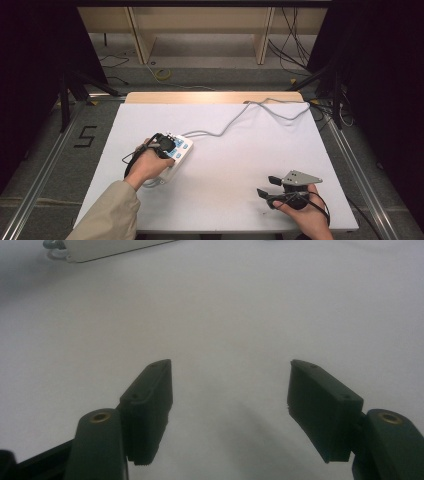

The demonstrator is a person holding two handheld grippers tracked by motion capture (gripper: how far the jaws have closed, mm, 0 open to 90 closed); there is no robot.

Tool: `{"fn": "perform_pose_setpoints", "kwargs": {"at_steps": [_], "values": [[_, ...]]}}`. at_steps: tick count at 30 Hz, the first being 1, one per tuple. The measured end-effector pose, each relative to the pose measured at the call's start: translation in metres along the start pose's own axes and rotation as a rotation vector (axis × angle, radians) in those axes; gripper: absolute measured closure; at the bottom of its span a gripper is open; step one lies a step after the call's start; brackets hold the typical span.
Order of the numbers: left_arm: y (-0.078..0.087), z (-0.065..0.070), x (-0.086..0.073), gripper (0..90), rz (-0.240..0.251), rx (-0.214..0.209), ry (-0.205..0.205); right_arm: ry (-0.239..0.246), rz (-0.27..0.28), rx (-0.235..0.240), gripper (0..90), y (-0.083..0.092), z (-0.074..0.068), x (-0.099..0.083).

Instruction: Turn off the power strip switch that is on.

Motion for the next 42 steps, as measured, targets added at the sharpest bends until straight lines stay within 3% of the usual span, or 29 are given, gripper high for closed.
{"fn": "perform_pose_setpoints", "kwargs": {"at_steps": [18, 26, 42], "values": [[-0.0009, -0.0009, 0.0002, 89.4, -0.002, -0.001, 0.017, -0.001, -0.004, 0.001, 35.5, -0.0003, -0.0006, -0.0001], [-0.0008, 0.0005, 0.0007, 89.5, -0.015, 0.015, -0.005, 0.001, -0.006, 0.002, 35.5, -0.0003, -0.0008, -0.0002], [-0.0007, 0.0006, 0.0016, 89.5, -0.02, 0.017, 0.006, 0.001, -0.011, 0.003, 35.5, -0.0011, -0.0004, -0.0004]]}}
Point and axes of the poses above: each handheld gripper's, and its own axes: y roughly backward along the jaws, x roughly out of its top, z roughly to its right, the point moved 3 cm from there along -y, roughly forward along the jaws, and after that the axes turned 3 degrees about y, right-handed, at the moved point
